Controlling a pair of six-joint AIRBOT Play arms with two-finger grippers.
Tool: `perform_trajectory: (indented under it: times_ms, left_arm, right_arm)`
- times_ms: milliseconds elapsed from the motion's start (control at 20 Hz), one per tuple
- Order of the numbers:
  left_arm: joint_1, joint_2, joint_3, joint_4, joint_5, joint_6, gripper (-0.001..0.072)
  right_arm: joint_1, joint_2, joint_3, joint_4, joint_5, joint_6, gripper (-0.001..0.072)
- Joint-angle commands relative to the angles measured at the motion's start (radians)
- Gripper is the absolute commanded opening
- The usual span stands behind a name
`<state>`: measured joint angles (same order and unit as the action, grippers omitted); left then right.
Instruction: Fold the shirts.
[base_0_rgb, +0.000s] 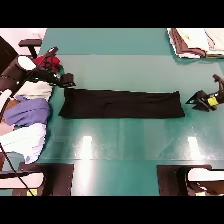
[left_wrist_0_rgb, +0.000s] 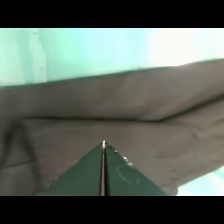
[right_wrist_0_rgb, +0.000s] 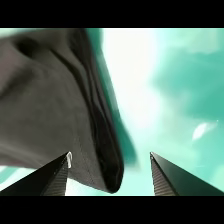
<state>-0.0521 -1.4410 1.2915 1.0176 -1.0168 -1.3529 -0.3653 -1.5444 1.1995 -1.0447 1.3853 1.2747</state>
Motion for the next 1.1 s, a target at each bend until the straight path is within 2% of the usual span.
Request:
perform_trajectory:
  times_ms: [0, 150, 200, 300, 350, 400, 600, 850, 1050]
  left_arm:
    - [-0.085, -0.002, 0.003, -0.019, 0.034, -0.014, 0.0026]
    - [-0.178, -0.015, 0.004, -0.020, 0.085, -0.071, 0.0026]
    - [-0.209, -0.027, 0.004, -0.020, 0.097, -0.073, 0.0026]
    - [-0.275, -0.068, 0.004, -0.024, 0.136, -0.089, 0.0026]
    - [-0.307, -0.094, 0.010, -0.034, 0.166, -0.090, 0.0026]
    - [-0.336, -0.129, 0.026, -0.039, 0.188, -0.101, 0.0026]
    - [-0.414, -0.294, 0.176, -0.039, 0.164, -0.115, 0.0026]
    - [-0.481, -0.482, 0.382, -0.039, 0.098, -0.141, 0.0025]
    - [-0.502, -0.532, 0.433, -0.035, 0.087, -0.140, 0.0026]
  right_arm:
    - [-0.039, -0.060, -0.066, 0.141, -0.008, -0.078, 0.0584]
    - [0.043, -0.136, -0.023, 0.189, -0.022, -0.083, 0.0578]
    - [0.082, -0.161, 0.001, 0.188, -0.027, -0.083, 0.0554]
    - [0.146, -0.198, 0.046, 0.187, -0.021, -0.105, 0.0306]
    - [0.173, -0.202, 0.070, 0.185, -0.009, -0.119, 0.0136]
    - [0.187, -0.195, 0.096, 0.186, 0.013, -0.133, 0.0012]
    - [0.211, -0.066, 0.235, 0.190, 0.093, -0.125, 0.0015]
    - [0.341, 0.107, 0.417, 0.190, 0.094, -0.008, 0.0014]
    - [0.471, 0.132, 0.557, 0.190, 0.092, 0.064, 0.0015]
